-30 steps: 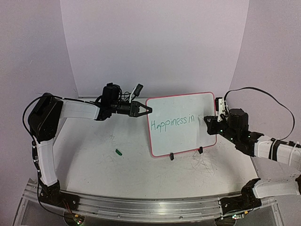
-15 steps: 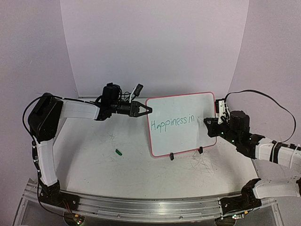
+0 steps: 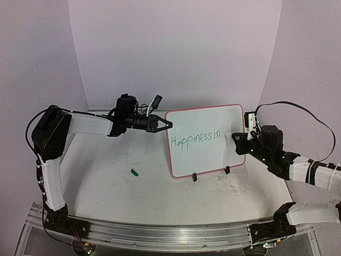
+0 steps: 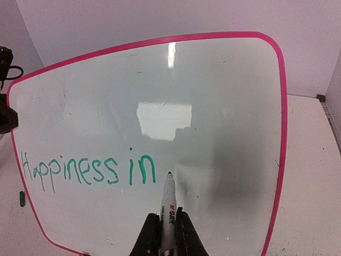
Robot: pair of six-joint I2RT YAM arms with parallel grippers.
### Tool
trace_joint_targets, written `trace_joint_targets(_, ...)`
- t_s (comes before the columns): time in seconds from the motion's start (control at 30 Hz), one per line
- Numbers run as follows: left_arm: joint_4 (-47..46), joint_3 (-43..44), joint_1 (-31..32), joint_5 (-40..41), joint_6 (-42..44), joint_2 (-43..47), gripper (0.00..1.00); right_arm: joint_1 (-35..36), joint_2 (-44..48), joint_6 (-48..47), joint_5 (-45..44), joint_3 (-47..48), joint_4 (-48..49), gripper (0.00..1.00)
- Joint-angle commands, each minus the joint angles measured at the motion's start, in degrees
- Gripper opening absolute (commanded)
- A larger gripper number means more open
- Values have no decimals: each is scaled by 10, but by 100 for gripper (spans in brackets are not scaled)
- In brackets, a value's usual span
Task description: Write a sentence on the whiteboard
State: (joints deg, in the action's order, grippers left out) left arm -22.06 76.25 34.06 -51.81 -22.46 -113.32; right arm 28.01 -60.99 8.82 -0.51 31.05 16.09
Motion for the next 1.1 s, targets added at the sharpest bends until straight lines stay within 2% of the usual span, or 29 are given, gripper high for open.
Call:
trace_joint_targets(0.0, 22, 2, 24, -8, 14, 3, 0, -1, 3, -2, -24, 3, 32, 0)
trace_joint_targets(0.33, 22, 2, 24, -8, 13, 2, 0, -1, -24, 2, -3, 11, 53, 0)
trace_joint_targets(1.07, 22, 1, 24, -10, 12, 4, 0, -1, -71, 13, -46, 27, 83, 0)
